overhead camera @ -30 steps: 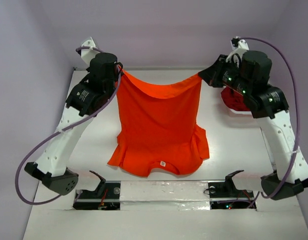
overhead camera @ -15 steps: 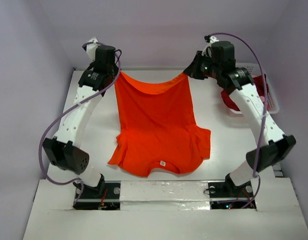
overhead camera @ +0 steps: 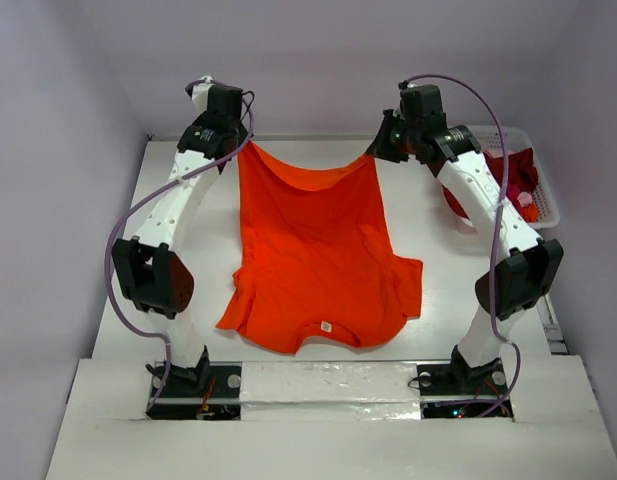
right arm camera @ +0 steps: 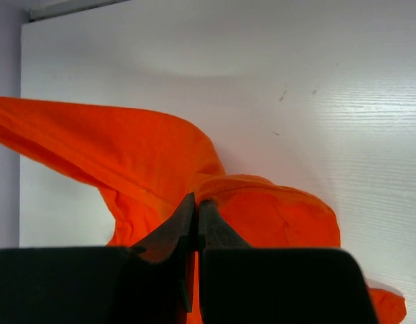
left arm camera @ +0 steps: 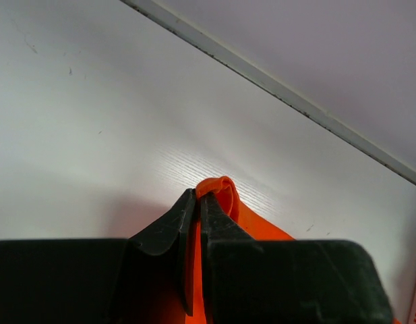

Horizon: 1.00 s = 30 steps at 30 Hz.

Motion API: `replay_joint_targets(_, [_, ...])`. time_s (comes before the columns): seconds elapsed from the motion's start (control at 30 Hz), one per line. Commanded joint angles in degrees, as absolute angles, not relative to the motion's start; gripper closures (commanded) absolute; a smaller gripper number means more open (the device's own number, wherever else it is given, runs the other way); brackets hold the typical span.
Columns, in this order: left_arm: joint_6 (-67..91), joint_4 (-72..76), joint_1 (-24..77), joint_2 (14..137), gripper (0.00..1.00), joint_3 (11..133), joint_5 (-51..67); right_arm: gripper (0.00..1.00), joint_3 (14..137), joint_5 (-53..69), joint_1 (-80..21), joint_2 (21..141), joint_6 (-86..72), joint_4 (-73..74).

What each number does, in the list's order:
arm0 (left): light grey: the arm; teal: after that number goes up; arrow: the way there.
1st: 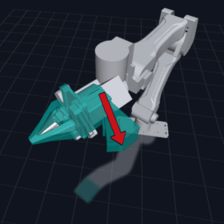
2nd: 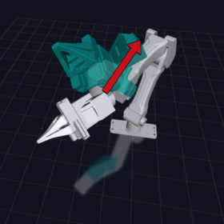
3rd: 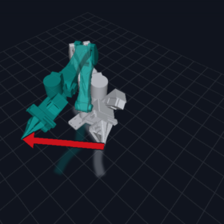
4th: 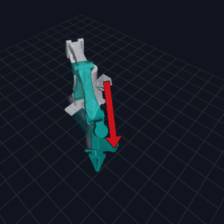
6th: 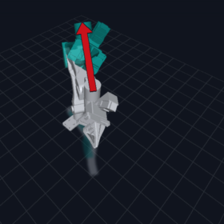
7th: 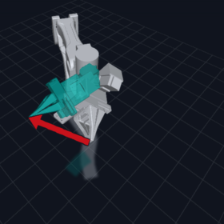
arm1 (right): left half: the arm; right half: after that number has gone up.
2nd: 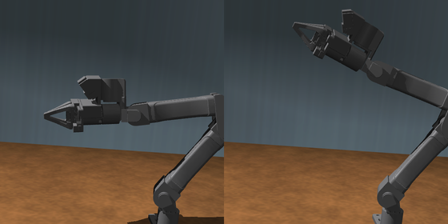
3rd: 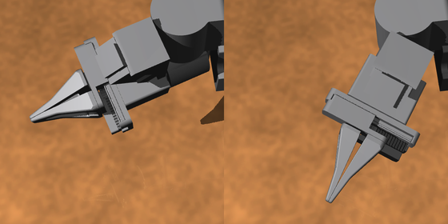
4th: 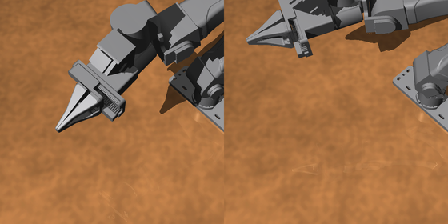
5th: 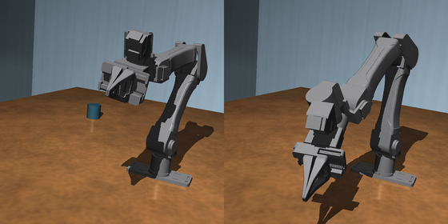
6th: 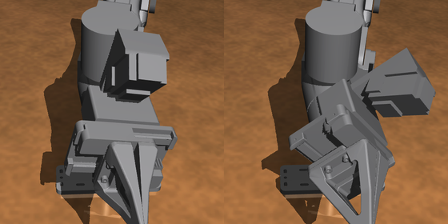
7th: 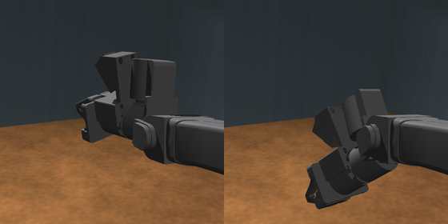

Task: Fold and stack the t-shirts
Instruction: Flatten the tshirt out

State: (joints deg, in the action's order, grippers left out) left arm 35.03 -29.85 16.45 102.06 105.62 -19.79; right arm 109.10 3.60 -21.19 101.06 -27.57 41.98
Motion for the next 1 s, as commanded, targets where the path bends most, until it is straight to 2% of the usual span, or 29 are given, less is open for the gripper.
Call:
replay_joint_targets(0.0, [34.1, -28.4, 16.2, 99.6, 1.00, 109.0, -18.8, 1.00, 109.1, -1.7, -19.7, 98.3, -30.4, 40.4])
replay_joint_targets(0.17, [32.5, -28.9, 15.6, 101.3, 1.00, 109.6, -18.4, 1.00, 109.9, -5.4, -19.1, 99.1, -32.0, 42.0])
replay_joint_targets(0.43, [34.2, -30.1, 15.6, 107.9, 1.00, 115.1, -18.0, 1.00, 114.3, 0.4, -18.5, 105.4, -32.3, 42.9])
replay_joint_targets(0.57, [34.4, -32.1, 15.6, 110.2, 1.00, 119.3, -18.1, 1.00, 121.1, 1.5, -18.5, 109.4, -30.6, 45.0])
replay_joint_targets(0.97, [34.4, -34.8, 11.7, 108.5, 1.00, 115.0, -21.6, 1.00, 125.5, 4.7, -18.5, 112.2, -30.0, 44.8])
